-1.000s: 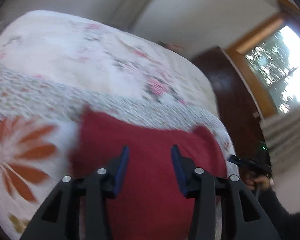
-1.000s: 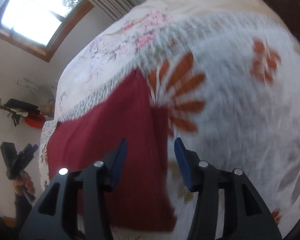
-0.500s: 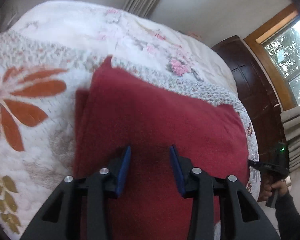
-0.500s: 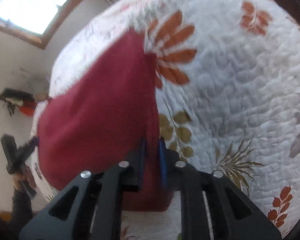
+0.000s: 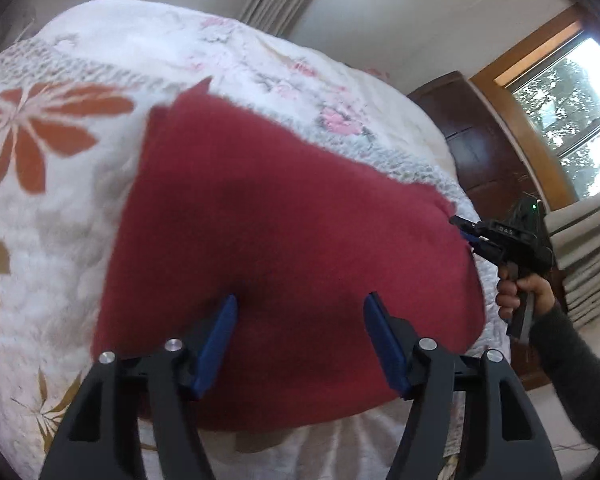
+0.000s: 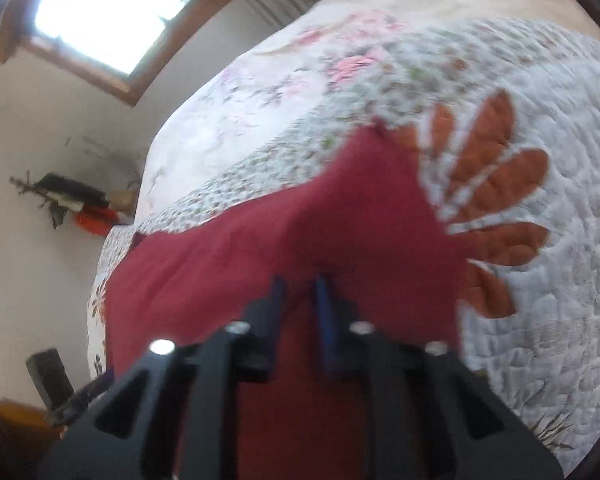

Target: Fold small clothes

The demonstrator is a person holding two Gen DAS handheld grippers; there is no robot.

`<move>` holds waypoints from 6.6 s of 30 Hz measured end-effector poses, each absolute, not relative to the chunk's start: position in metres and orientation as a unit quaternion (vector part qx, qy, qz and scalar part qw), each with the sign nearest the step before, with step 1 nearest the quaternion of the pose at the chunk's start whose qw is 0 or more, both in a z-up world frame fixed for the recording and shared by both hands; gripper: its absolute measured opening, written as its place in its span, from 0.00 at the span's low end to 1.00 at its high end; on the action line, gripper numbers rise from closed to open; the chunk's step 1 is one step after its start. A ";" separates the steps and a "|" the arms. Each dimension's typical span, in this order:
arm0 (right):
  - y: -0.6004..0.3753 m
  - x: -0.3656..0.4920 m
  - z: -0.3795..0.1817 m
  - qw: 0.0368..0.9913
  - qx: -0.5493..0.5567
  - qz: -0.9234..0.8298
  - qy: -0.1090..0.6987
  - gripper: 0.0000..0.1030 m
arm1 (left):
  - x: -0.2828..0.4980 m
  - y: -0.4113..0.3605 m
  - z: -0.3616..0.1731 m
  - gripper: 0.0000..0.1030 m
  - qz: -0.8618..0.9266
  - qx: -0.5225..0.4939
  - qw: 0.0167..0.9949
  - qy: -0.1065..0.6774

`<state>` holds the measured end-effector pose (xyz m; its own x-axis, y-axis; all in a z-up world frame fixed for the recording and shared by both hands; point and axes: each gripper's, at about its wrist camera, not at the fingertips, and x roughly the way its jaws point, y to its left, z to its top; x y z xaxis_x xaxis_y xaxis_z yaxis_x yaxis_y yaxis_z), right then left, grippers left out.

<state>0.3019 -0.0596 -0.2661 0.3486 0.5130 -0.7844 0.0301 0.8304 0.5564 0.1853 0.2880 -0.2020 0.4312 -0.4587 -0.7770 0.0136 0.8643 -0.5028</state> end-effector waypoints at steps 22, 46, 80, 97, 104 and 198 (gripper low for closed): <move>-0.011 0.111 -0.184 0.871 -0.050 0.111 0.476 0.57 | 0.184 0.408 -0.168 0.96 -0.107 -0.374 0.760 0.520; 0.391 0.077 -0.260 0.762 -0.550 0.178 0.293 0.76 | 0.350 0.398 -0.270 0.96 -0.304 -0.466 0.567 0.607; 0.400 0.149 -0.258 0.804 -0.456 0.151 0.350 0.23 | 0.377 0.369 -0.269 0.18 -0.280 -0.400 0.577 0.654; 0.358 0.169 -0.157 0.879 -0.290 0.140 0.352 0.18 | 0.389 0.336 -0.164 0.16 -0.297 -0.370 0.616 0.628; 0.323 0.164 -0.124 0.899 -0.230 0.139 0.346 0.18 | 0.403 0.294 -0.129 0.16 -0.299 -0.333 0.632 0.632; -0.114 0.199 -0.209 0.741 0.293 0.316 0.515 0.14 | 0.146 -0.030 -0.141 0.81 -0.296 0.398 0.777 0.388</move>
